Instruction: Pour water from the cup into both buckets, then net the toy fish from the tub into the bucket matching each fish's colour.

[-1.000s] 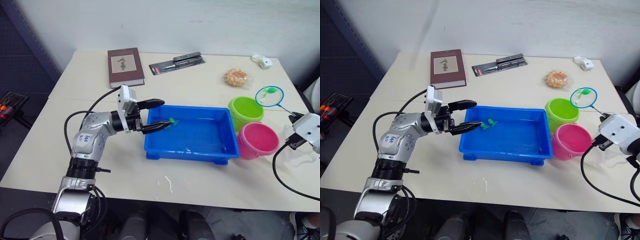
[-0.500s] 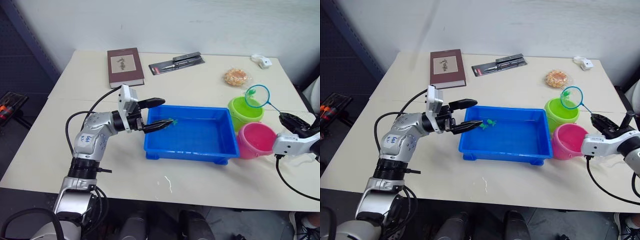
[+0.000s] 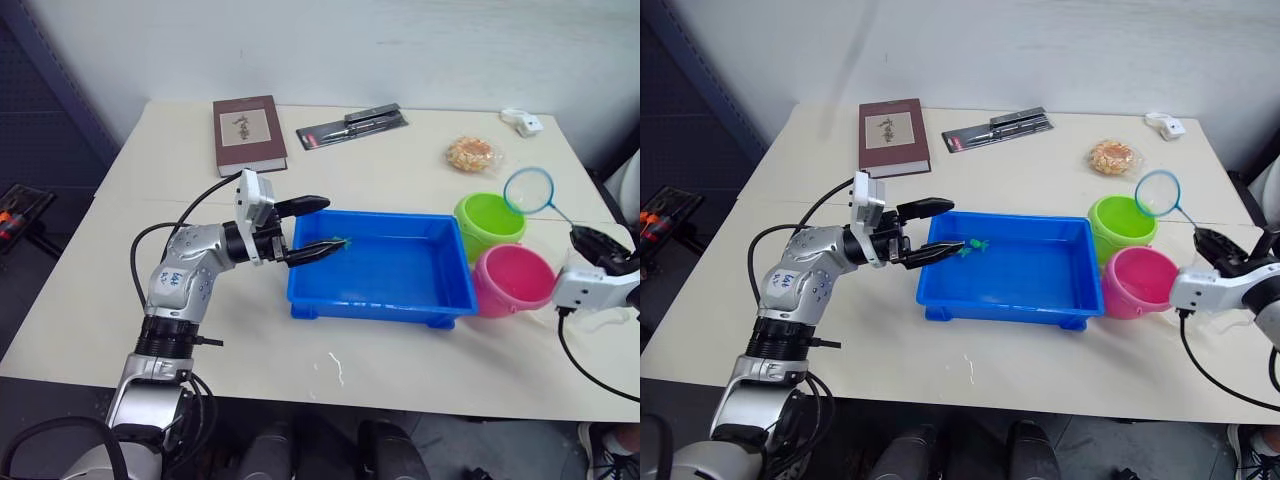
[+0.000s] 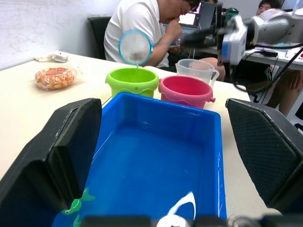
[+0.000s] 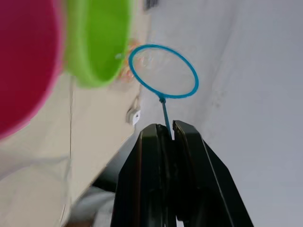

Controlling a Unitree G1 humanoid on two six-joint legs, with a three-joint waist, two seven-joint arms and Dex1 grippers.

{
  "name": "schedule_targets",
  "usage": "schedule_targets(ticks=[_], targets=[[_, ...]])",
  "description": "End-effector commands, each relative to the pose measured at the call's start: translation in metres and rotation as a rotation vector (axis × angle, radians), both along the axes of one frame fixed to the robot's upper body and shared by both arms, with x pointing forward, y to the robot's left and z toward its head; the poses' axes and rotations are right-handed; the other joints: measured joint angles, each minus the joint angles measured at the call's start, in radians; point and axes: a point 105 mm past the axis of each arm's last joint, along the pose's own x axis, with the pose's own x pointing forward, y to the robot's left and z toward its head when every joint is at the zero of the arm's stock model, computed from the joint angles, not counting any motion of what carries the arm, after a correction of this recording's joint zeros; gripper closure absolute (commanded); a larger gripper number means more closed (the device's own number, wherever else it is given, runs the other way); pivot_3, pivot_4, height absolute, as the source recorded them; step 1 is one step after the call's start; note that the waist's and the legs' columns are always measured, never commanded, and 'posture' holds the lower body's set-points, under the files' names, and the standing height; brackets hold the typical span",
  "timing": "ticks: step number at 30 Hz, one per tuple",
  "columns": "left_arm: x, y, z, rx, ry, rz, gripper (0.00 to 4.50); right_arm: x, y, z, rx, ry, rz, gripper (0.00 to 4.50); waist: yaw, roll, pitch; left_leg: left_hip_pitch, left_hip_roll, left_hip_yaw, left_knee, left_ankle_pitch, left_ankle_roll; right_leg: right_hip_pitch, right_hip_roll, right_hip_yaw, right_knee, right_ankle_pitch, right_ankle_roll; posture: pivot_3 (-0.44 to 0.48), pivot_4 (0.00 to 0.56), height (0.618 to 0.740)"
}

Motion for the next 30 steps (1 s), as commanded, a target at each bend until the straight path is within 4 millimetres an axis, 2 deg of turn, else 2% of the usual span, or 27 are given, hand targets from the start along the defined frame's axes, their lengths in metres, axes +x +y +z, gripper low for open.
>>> schedule_targets(ticks=[1,3,5,9,12,16,22,30], targets=[[-0.003,0.022,0.007,0.005,-0.04,0.029,0.01,-0.008,0.021,0.022,0.316,0.042,0.126,4.5,-0.006,0.0,0.0,0.0,0.0,0.0,0.0,0.0,0.0,0.0,0.0,0.0,0.0,0.0,0.0,0.0,0.15,0.738],[-0.002,0.039,0.001,0.047,-0.025,0.065,0.01,-0.015,0.045,0.015,0.514,0.179,0.232,4.5,-0.009,0.0,0.0,0.0,0.001,-0.001,0.0,0.0,0.0,0.001,0.0,-0.001,0.0,0.0,0.0,0.0,0.15,0.738],[-0.002,0.051,-0.002,0.076,-0.017,0.093,0.01,-0.021,0.065,0.008,0.617,0.301,0.308,4.5,-0.009,0.0,0.0,0.001,0.001,-0.001,0.0,0.0,0.0,0.001,0.0,-0.001,0.0,0.0,0.0,0.0,0.15,0.738],[-0.001,0.073,-0.008,0.142,-0.011,0.16,0.01,-0.026,0.098,-0.025,0.683,0.586,0.312,4.5,-0.007,0.0,0.0,0.001,0.0,-0.002,0.001,0.0,0.0,0.002,-0.001,-0.001,0.0,0.0,0.0,0.0,0.15,0.738],[-0.002,0.078,-0.009,0.165,-0.004,0.178,0.01,-0.023,0.113,-0.041,0.669,0.695,0.299,4.5,-0.004,0.0,0.0,0.0,0.0,-0.002,0.002,0.0,0.001,0.002,-0.001,-0.001,0.0,0.0,0.0,0.0,0.15,0.738],[-0.005,0.081,-0.011,0.19,0.0,0.186,0.01,-0.01,0.117,-0.064,0.647,0.773,0.22,4.5,0.002,0.0,0.0,0.0,0.0,-0.002,0.002,0.0,0.001,0.001,-0.001,-0.001,0.0,0.0,0.0,0.0,0.15,0.738],[-0.007,0.08,-0.011,0.191,-0.003,0.2,0.01,0.011,0.132,-0.073,0.659,0.798,0.211,4.5,0.005,0.0,0.0,-0.001,-0.001,-0.002,0.002,0.0,0.001,0.0,-0.001,-0.001,0.001,0.0,0.0,0.0,0.15,0.738],[-0.009,0.077,-0.012,0.179,-0.003,0.21,0.01,0.026,0.175,-0.081,0.652,0.808,0.304,4.5,-0.002,0.0,0.0,-0.001,-0.001,-0.002,0.002,0.0,0.001,-0.001,-0.001,-0.001,0.001,0.0,0.0,0.0,0.15,0.738]])
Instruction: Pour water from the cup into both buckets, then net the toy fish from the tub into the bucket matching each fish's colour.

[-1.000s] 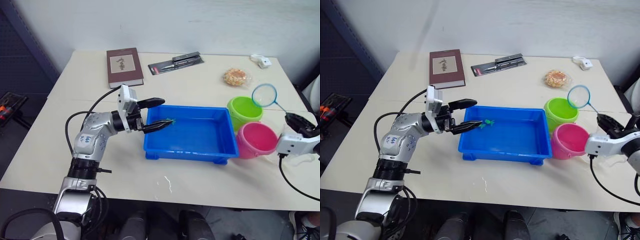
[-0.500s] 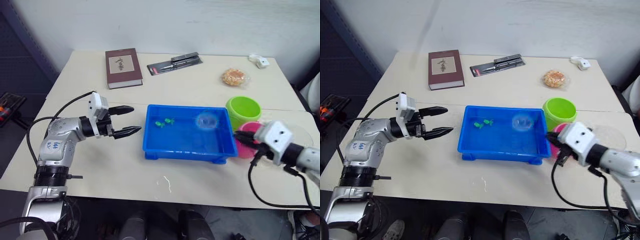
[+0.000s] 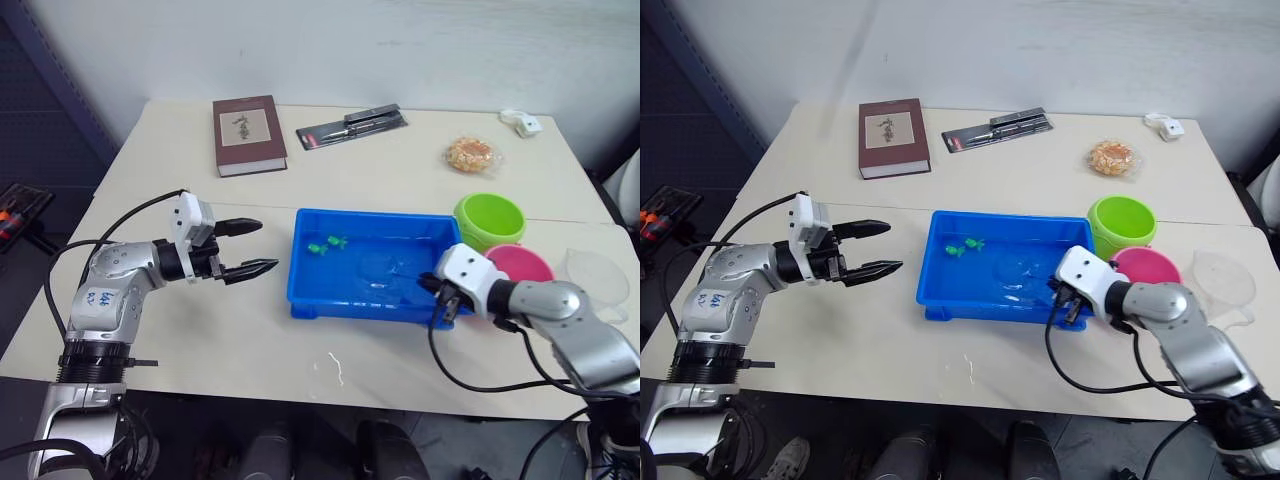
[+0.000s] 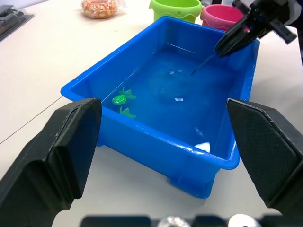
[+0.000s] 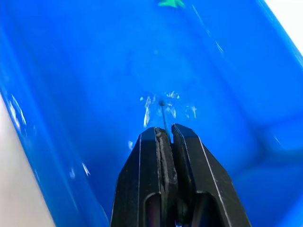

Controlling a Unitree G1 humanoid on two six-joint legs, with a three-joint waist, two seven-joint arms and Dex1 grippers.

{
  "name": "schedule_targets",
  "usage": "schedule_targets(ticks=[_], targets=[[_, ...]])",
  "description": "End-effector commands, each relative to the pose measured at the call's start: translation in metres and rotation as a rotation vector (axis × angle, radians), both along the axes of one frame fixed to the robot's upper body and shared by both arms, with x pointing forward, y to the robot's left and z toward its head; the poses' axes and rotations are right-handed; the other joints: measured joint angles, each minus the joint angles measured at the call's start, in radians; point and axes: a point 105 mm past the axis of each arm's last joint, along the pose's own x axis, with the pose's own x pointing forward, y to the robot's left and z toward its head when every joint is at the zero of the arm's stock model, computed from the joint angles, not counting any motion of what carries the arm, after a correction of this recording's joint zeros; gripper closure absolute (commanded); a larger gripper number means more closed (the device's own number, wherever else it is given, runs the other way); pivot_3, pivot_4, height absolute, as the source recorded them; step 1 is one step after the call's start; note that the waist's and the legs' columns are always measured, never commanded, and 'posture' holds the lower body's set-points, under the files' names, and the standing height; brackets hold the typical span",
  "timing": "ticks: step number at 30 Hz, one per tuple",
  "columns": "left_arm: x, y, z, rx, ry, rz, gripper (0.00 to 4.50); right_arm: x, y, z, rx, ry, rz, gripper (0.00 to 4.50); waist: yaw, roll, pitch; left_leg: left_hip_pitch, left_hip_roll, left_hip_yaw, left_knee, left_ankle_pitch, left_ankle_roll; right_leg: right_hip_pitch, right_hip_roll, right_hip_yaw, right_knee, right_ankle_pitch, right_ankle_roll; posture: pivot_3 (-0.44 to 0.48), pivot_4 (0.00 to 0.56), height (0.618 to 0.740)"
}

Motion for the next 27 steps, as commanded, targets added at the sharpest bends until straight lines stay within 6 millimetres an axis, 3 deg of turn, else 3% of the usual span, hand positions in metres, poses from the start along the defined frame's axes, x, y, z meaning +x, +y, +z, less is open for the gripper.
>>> schedule_targets(ticks=[1,18,27], targets=[[-0.003,-0.001,0.011,-0.01,-0.05,-0.002,0.01,0.005,0.011,0.006,0.003,-0.04,0.015,4.5,-0.003,0.0,0.0,0.0,0.0,0.0,0.0,0.0,0.0,0.0,0.0,0.0,0.0,0.0,0.0,0.0,0.15,0.738],[-0.006,0.002,0.004,-0.012,-0.029,0.011,0.01,0.026,0.045,0.007,0.097,-0.133,0.032,4.5,-0.019,0.0,0.0,0.0,0.0,0.0,0.0,0.0,0.0,0.0,0.0,0.0,0.0,0.0,0.0,0.0,0.15,0.738],[-0.007,0.003,0.003,-0.013,-0.027,0.013,0.01,0.024,0.043,0.013,0.096,-0.193,0.048,4.5,-0.019,0.0,0.0,0.0,0.0,0.0,0.0,0.0,0.0,0.0,0.0,0.0,0.0,0.0,0.0,0.0,0.15,0.738]])
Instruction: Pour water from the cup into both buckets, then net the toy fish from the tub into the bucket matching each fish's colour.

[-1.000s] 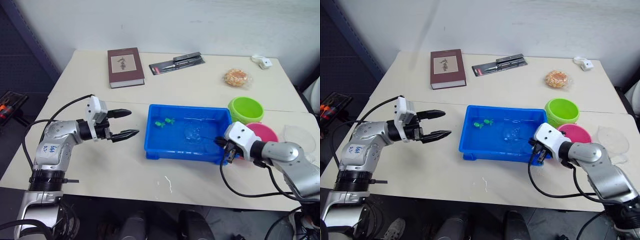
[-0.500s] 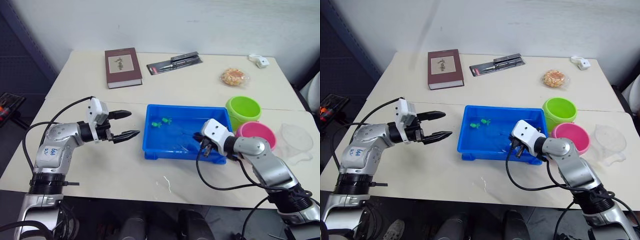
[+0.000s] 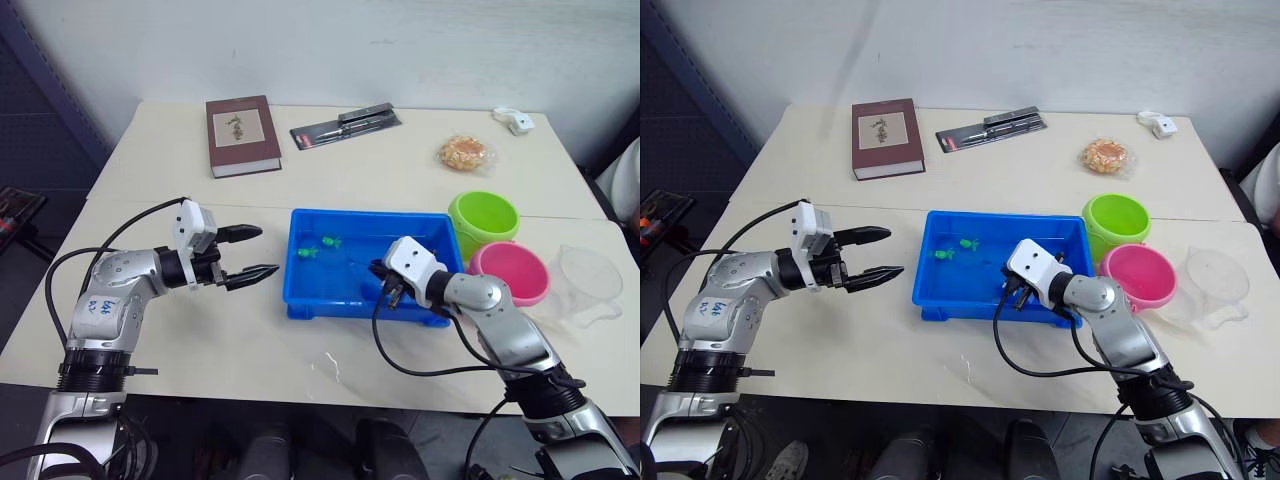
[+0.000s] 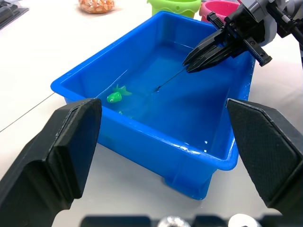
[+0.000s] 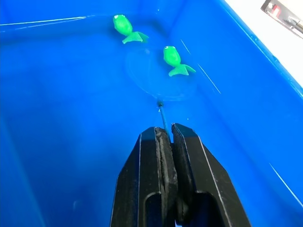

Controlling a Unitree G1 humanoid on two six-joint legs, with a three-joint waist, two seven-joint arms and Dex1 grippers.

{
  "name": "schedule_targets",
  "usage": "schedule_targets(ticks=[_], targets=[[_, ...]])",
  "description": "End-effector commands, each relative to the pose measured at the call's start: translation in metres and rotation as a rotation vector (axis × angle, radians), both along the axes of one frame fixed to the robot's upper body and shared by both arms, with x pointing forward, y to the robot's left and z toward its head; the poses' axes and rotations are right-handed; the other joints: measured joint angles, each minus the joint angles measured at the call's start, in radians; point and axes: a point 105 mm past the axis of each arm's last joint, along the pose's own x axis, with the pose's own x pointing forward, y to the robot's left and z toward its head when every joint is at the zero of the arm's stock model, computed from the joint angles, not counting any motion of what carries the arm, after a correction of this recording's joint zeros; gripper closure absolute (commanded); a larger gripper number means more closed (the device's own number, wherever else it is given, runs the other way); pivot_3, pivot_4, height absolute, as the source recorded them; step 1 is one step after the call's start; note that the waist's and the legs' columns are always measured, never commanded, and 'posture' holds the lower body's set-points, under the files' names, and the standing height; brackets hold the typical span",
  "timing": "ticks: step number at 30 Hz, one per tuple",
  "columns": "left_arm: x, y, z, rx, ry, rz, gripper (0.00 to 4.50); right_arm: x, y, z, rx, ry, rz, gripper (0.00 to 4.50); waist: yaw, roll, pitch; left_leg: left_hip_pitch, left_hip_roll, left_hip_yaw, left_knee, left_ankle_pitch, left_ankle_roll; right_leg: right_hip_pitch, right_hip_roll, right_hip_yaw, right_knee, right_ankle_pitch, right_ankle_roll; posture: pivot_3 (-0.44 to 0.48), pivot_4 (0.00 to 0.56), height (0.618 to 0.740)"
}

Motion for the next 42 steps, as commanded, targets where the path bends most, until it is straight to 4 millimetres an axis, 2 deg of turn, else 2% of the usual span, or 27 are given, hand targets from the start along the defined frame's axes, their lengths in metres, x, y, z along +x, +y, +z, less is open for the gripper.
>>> schedule_targets(ticks=[1,6,16,18,22,29,34,37,42], targets=[[-0.003,0.003,0.01,-0.015,-0.042,-0.002,0.01,-0.002,-0.003,0.021,0.016,-0.103,0.014,4.5,0.001,0.0,0.0,0.0,0.0,0.0,0.0,0.0,0.0,0.0,0.0,0.0,0.0,0.0,0.0,0.0,0.15,0.738],[-0.004,0.003,0.01,-0.018,-0.044,-0.001,0.01,-0.01,-0.01,0.025,0.028,-0.127,0.02,4.5,0.001,0.0,0.0,0.0,0.0,0.0,0.0,0.0,0.0,0.0,0.0,0.0,0.0,0.0,0.0,0.0,0.15,0.738],[-0.004,-0.007,0.019,-0.042,-0.073,-0.051,0.01,-0.049,-0.053,0.045,0.043,-0.166,0.011,4.5,0.005,0.0,0.0,0.0,0.0,0.0,-0.001,0.0,0.0,0.0,0.0,0.0,0.0,0.0,0.0,0.0,0.15,0.738],[-0.003,-0.012,0.024,-0.054,-0.084,-0.069,0.01,-0.061,-0.059,0.048,0.071,-0.141,0.026,4.5,0.005,0.0,0.0,0.0,0.0,0.0,-0.001,0.0,0.0,0.001,0.0,0.0,0.0,0.0,0.0,0.0,0.15,0.738],[-0.003,-0.031,0.03,-0.086,-0.098,-0.13,0.01,-0.076,-0.084,0.055,0.117,-0.17,-0.056,4.5,0.013,0.0,0.0,0.0,0.0,0.0,-0.001,0.0,0.0,0.001,0.0,0.0,0.0,0.0,0.0,0.0,0.15,0.738],[-0.004,-0.061,0.035,-0.108,-0.11,-0.215,0.01,-0.093,-0.116,0.048,0.127,-0.154,-0.164,4.5,0.023,0.0,0.0,0.001,0.0,0.001,0.0,0.0,0.0,0.001,0.0,0.001,0.0,0.0,0.0,0.0,0.15,0.738],[-0.007,-0.077,0.041,-0.116,-0.114,-0.275,0.01,-0.104,-0.129,0.069,0.155,-0.214,-0.177,4.5,0.025,0.0,0.0,0.001,0.0,0.001,0.0,0.0,0.0,0.001,0.0,0.001,0.0,0.0,0.0,0.0,0.15,0.738],[-0.007,-0.085,0.052,-0.146,-0.131,-0.298,0.01,-0.112,-0.137,0.084,0.138,-0.241,-0.172,4.5,0.027,0.0,0.0,0.001,0.0,0.001,0.0,0.0,0.0,0.002,0.0,0.001,0.0,0.0,0.0,0.0,0.15,0.738],[-0.01,-0.093,0.071,-0.215,-0.151,-0.318,0.01,-0.11,-0.165,0.105,0.071,-0.296,-0.252,4.5,0.027,0.0,0.0,0.001,0.0,0.001,0.0,0.0,0.0,0.002,0.0,0.001,0.0,0.0,0.0,0.0,0.15,0.738]])
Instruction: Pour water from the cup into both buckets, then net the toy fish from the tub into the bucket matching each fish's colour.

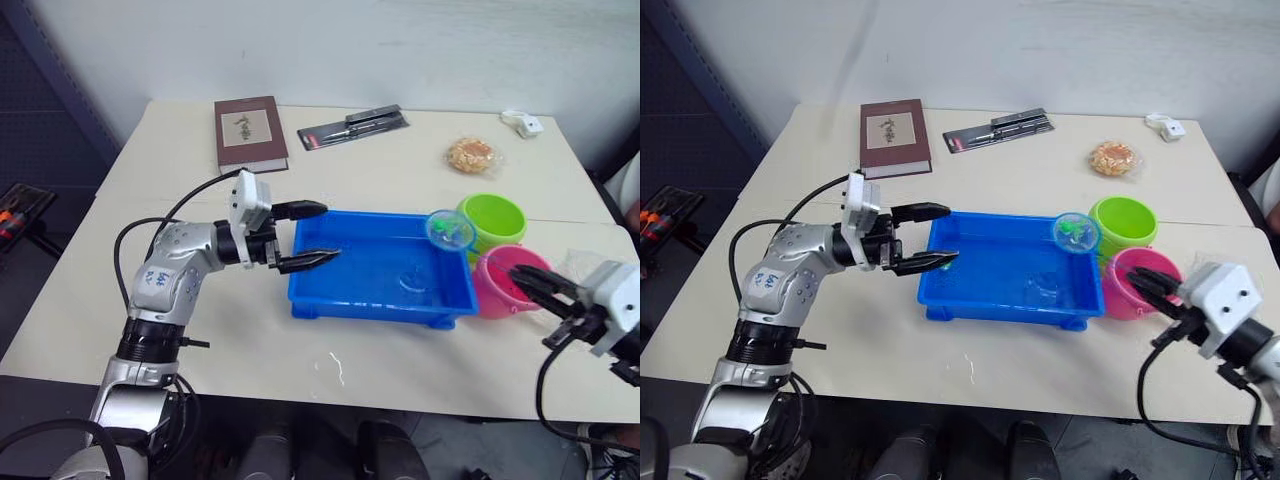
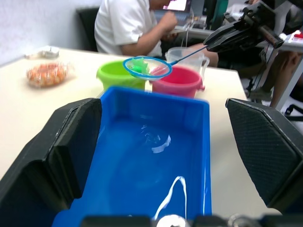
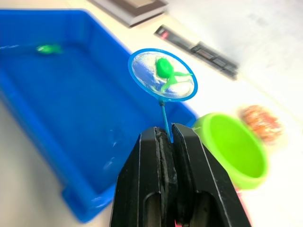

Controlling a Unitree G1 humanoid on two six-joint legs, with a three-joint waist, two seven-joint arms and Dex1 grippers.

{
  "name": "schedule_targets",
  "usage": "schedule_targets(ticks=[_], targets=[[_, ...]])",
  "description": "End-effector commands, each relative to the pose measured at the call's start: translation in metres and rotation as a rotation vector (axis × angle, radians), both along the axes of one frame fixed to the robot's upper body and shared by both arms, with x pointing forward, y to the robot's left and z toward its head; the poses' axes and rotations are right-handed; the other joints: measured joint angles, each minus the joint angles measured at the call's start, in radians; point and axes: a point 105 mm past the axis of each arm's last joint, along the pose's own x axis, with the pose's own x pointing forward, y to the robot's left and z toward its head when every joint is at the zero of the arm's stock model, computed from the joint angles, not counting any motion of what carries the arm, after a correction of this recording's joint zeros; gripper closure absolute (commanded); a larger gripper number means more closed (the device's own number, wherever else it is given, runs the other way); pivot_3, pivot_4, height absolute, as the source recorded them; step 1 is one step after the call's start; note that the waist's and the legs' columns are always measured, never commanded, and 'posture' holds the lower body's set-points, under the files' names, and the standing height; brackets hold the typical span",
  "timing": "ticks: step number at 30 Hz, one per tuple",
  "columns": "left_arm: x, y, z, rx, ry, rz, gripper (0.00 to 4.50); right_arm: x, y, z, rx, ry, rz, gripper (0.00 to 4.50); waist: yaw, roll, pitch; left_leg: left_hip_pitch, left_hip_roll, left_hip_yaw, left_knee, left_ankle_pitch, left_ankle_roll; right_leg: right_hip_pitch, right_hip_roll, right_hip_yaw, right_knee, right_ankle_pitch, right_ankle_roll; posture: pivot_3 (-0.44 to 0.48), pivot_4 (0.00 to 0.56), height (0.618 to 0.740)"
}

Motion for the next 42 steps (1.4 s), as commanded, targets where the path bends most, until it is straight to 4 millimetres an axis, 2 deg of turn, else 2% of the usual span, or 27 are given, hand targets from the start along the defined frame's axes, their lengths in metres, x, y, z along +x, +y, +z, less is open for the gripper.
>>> schedule_targets(ticks=[1,7,13,16,23,24,26,34,37,42], targets=[[-0.007,-0.003,0.02,-0.047,-0.045,-0.027,0.01,-0.001,-0.016,0.019,-0.061,-0.055,-0.049,4.5,0.0,0.0,0.0,0.0,0.0,0.0,0.0,0.0,0.0,0.0,0.0,0.0,0.0,0.0,0.0,0.0,0.15,0.738],[-0.006,-0.006,0.026,-0.087,-0.041,-0.024,0.01,0.024,-0.055,0.029,-0.206,-0.105,-0.214,4.5,-0.003,0.0,0.0,0.001,0.0,0.001,0.0,0.0,0.0,0.0,0.0,0.001,0.0,0.0,0.0,0.0,0.15,0.738],[-0.007,-0.009,0.026,-0.1,-0.052,-0.014,0.01,0.048,-0.076,0.023,-0.426,-0.176,-0.298,4.5,-0.001,0.0,0.0,0.001,0.0,0.002,-0.001,0.0,0.0,0.0,0.0,0.001,0.0,0.0,0.0,0.0,0.15,0.738],[-0.007,-0.01,0.026,-0.108,-0.054,-0.005,0.01,0.058,-0.082,0.017,-0.678,-0.244,-0.301,4.5,-0.001,0.0,0.0,0.001,-0.001,0.002,-0.001,0.0,0.0,-0.001,-0.001,0.001,0.0,0.0,0.0,0.0,0.15,0.738],[-0.004,-0.007,0.022,-0.113,-0.053,0.022,0.01,0.065,-0.077,0.01,-1.03,-0.417,-0.253,4.5,-0.005,0.0,0.0,0.001,0.0,0.002,-0.001,0.001,0.0,-0.001,0.0,0.002,0.0,0.0,0.0,0.0,0.15,0.738],[-0.004,-0.008,0.022,-0.115,-0.053,0.024,0.01,0.066,-0.076,0.004,-1.088,-0.432,-0.236,4.5,-0.005,0.0,0.0,0.001,0.0,0.003,-0.001,0.001,0.0,-0.001,0.0,0.002,0.0,0.0,0.0,0.0,0.15,0.738],[-0.004,-0.008,0.021,-0.119,-0.052,0.026,0.01,0.067,-0.077,-0.006,-1.122,-0.421,-0.215,4.5,-0.006,0.0,0.0,0.001,0.0,0.003,-0.001,0.001,-0.001,-0.001,0.0,0.002,0.0,0.0,0.0,0.0,0.15,0.738],[-0.002,-0.006,0.021,-0.125,-0.051,0.035,0.01,0.067,-0.077,-0.017,-1.198,-0.414,-0.214,4.5,-0.005,0.0,0.0,0.001,0.0,0.003,-0.001,0.001,-0.001,-0.001,0.0,0.002,0.0,0.0,0.0,0.0,0.15,0.738],[-0.003,-0.006,0.02,-0.127,-0.049,0.037,0.01,0.066,-0.081,-0.005,-1.149,-0.455,-0.279,4.5,-0.005,0.0,0.0,0.001,0.0,0.003,-0.001,0.001,-0.001,-0.001,0.0,0.002,0.0,0.0,0.0,0.0,0.15,0.738],[-0.002,-0.003,0.018,-0.115,-0.051,0.045,0.01,0.066,-0.076,0.011,-1.164,-0.528,-0.282,4.5,-0.007,0.0,0.0,0.001,0.0,0.003,-0.001,0.001,-0.001,-0.001,0.0,0.002,0.0,0.0,0.0,0.0,0.15,0.738]])
